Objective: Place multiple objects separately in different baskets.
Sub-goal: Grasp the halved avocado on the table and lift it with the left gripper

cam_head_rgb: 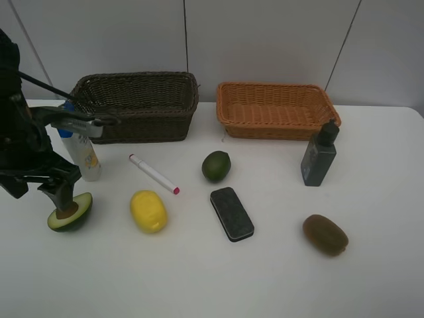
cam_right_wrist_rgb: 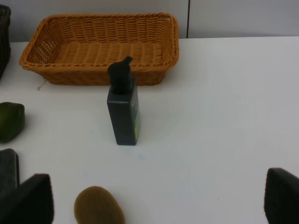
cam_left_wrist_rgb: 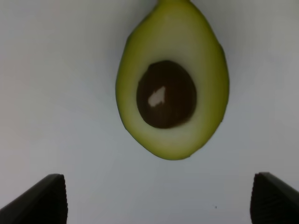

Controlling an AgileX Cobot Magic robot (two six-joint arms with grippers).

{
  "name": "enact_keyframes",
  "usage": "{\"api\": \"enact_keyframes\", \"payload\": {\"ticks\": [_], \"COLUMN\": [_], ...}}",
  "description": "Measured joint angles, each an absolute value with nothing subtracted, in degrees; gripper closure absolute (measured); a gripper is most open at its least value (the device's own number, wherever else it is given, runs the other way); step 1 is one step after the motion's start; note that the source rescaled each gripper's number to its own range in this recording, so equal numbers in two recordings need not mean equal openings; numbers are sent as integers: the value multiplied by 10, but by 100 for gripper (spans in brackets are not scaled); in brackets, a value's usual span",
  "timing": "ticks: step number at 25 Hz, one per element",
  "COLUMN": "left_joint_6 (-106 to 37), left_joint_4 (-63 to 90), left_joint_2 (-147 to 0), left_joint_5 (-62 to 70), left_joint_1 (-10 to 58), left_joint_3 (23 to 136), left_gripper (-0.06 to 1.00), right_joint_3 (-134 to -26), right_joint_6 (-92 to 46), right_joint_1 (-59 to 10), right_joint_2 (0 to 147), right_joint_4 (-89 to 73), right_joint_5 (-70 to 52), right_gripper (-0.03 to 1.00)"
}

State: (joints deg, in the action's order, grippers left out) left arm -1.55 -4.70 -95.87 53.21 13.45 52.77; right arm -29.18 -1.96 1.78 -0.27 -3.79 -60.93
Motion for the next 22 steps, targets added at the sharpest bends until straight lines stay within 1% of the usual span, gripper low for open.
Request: {"api": "enact_keyframes", "payload": {"ticks": [4,9,22], "left_joint_6": [-15,-18,-21], "left_joint_4": [-44,-5,5], "left_joint_2": [-993,-1026,-1108], "left_joint_5": [491,443,409], "left_joint_1": [135,135,135], "left_joint_3": [527,527,527], "left_gripper": [-6,-6,-6], "right_joint_3": [-292,-292,-292], "right_joint_6": [-20,-20,-20], "right_joint_1": [18,18,18], "right_joint_2": [-3,-3,-3], "right_joint_4": [-38,-38,-38], "right_joint_5": [-609,-609,-609], "right_gripper": [-3,-3,-3]}}
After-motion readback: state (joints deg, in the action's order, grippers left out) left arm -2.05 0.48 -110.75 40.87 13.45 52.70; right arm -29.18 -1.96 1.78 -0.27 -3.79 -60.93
